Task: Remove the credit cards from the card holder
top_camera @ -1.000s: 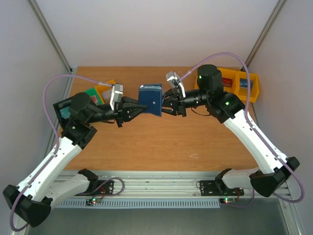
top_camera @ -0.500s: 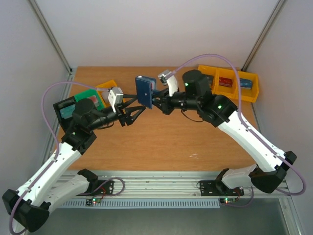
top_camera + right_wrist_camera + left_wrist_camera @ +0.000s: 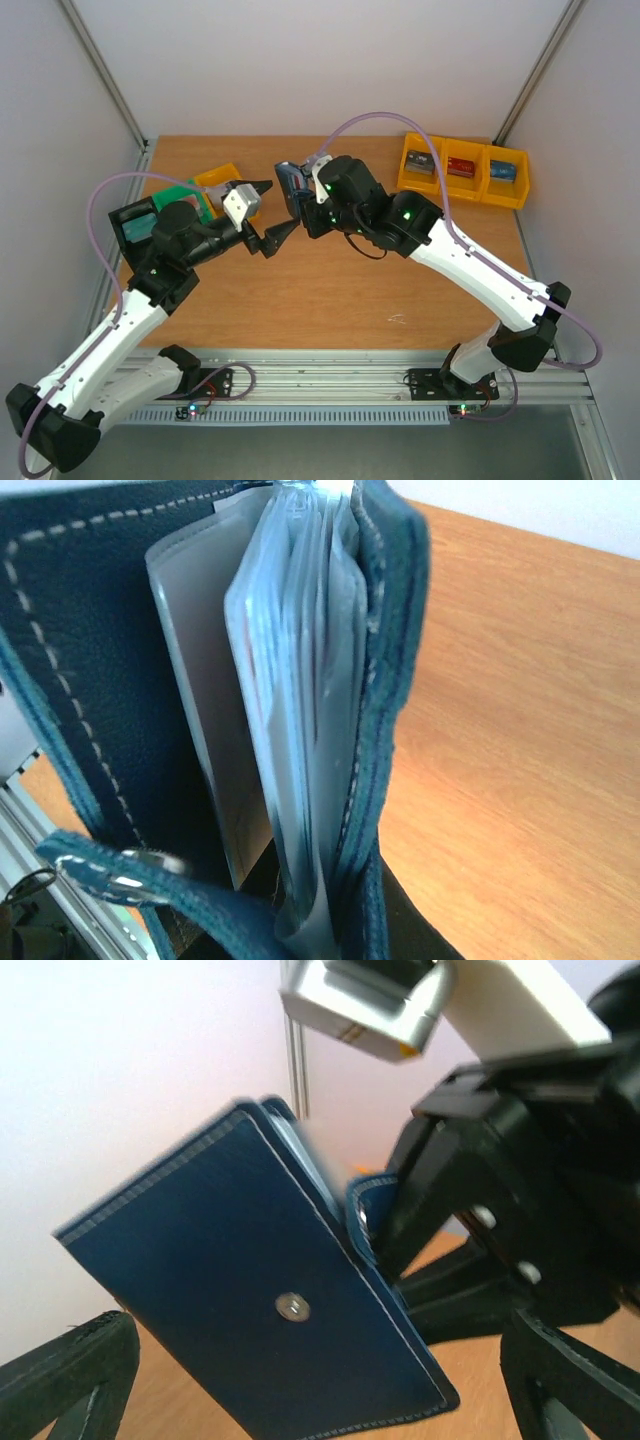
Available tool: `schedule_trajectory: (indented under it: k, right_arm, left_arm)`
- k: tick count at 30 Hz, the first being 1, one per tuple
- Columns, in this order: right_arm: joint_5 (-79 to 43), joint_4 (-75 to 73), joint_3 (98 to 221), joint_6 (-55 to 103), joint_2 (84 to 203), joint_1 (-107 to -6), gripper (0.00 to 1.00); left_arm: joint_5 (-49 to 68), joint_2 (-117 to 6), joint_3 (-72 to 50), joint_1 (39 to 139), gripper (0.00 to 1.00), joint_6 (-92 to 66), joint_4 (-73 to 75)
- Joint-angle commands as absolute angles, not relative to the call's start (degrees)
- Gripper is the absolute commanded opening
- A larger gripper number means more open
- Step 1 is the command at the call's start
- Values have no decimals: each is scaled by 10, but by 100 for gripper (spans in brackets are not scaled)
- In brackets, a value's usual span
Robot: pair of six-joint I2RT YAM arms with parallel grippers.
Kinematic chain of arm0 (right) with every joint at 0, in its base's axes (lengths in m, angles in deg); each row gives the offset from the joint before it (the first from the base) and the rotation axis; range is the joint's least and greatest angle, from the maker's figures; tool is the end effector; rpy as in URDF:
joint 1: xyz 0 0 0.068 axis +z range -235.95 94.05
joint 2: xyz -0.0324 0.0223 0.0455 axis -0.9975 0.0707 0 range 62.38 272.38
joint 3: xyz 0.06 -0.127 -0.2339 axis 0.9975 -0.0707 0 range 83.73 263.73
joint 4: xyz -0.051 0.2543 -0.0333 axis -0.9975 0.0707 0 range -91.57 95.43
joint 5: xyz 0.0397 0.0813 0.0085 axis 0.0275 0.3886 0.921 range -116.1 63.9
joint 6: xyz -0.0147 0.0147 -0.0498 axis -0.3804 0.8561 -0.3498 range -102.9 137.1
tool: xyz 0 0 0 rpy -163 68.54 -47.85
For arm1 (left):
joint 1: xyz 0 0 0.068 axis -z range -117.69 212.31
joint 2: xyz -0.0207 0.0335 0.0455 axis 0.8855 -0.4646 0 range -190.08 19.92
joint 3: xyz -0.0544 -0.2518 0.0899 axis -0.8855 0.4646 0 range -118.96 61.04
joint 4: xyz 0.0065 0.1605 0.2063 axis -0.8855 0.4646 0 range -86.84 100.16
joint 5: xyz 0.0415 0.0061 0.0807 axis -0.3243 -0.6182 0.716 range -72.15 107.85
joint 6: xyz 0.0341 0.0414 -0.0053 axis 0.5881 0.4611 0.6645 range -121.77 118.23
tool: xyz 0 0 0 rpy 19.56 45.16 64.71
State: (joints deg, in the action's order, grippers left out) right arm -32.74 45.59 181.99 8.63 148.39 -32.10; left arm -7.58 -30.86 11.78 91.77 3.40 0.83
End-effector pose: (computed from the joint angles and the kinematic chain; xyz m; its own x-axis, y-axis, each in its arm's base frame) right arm 0.1908 0.2544 0.4249 -0.2241 -0.5547 -0.8013 -0.7878 0.5872 -0.1862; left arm 0.1716 -0.1145 0.3730 0.0859 0.0450 -0.9953 0.8136 0.5735 0.0962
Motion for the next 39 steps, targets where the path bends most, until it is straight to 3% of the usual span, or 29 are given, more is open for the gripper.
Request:
schedule_trajectory:
  k: [1, 8, 13, 18, 30, 34, 39]
  right_arm:
    - [-367, 481, 1876, 103, 1496, -312, 1]
    - [-344, 479, 1901, 88, 1513, -302, 1]
    - [-348, 485, 1902, 83, 1508, -303, 1]
    - [-327, 482, 1901, 52, 1501, -310, 1]
    - [-51, 480, 1882, -22, 1467, -390, 1]
    - [81, 447, 1863, -26, 1455, -424, 1]
    - [177, 413, 1842, -21, 1451, -447, 1]
  left_arm:
    - [-105, -324, 116, 924, 99, 74, -8]
    - [21, -340, 116, 925, 99, 94, -40]
    - [111, -334, 107, 922, 77, 76, -16]
    - [122, -313, 90, 904, 68, 44, 68]
    - [-102, -273, 99, 815, 64, -133, 74]
    - [-153, -267, 101, 802, 52, -161, 66]
    - [-289, -265, 108, 799, 53, -191, 0]
